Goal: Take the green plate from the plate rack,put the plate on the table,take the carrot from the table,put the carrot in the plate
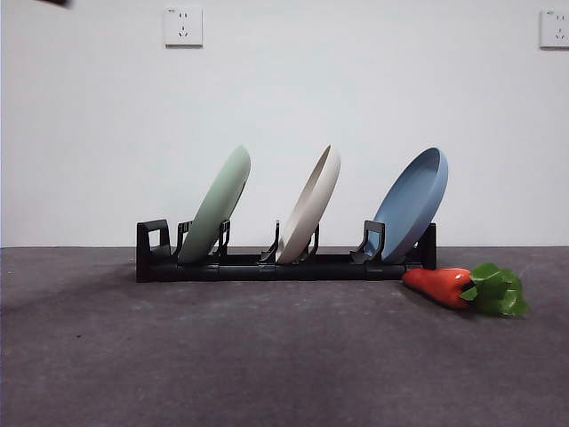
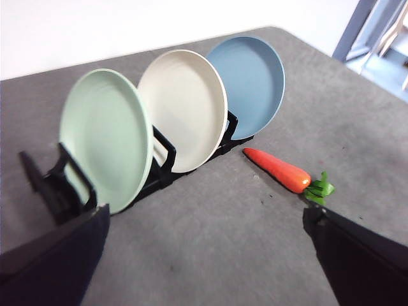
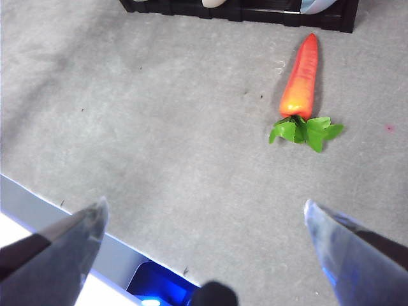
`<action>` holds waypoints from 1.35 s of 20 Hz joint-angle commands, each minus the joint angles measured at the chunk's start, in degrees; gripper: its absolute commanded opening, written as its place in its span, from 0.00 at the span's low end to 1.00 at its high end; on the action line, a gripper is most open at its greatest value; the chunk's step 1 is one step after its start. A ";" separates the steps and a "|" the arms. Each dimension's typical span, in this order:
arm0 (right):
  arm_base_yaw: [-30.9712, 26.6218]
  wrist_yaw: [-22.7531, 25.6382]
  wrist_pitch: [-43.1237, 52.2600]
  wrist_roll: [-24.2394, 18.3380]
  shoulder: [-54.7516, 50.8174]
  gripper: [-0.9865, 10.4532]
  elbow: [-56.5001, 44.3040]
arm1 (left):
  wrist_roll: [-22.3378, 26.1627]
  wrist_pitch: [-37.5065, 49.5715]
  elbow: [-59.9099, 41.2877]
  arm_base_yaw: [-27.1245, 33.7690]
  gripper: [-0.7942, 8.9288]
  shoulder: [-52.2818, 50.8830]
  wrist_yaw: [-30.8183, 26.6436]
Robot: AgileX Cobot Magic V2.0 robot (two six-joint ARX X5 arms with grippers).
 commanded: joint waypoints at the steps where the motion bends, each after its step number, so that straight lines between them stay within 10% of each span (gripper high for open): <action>1: 0.09 -0.20 0.11 -0.02 0.42 0.66 0.11 | 0.26 5.31 2.82 -3.63 0.66 7.50 -3.83; 19: 0.09 -0.22 -0.79 1.03 0.61 0.66 0.11 | 0.44 28.13 16.59 -8.98 0.65 47.30 -16.35; 27: 0.09 -0.22 -1.18 1.03 0.61 0.66 0.11 | 0.17 27.39 16.59 -9.25 0.10 48.57 -15.93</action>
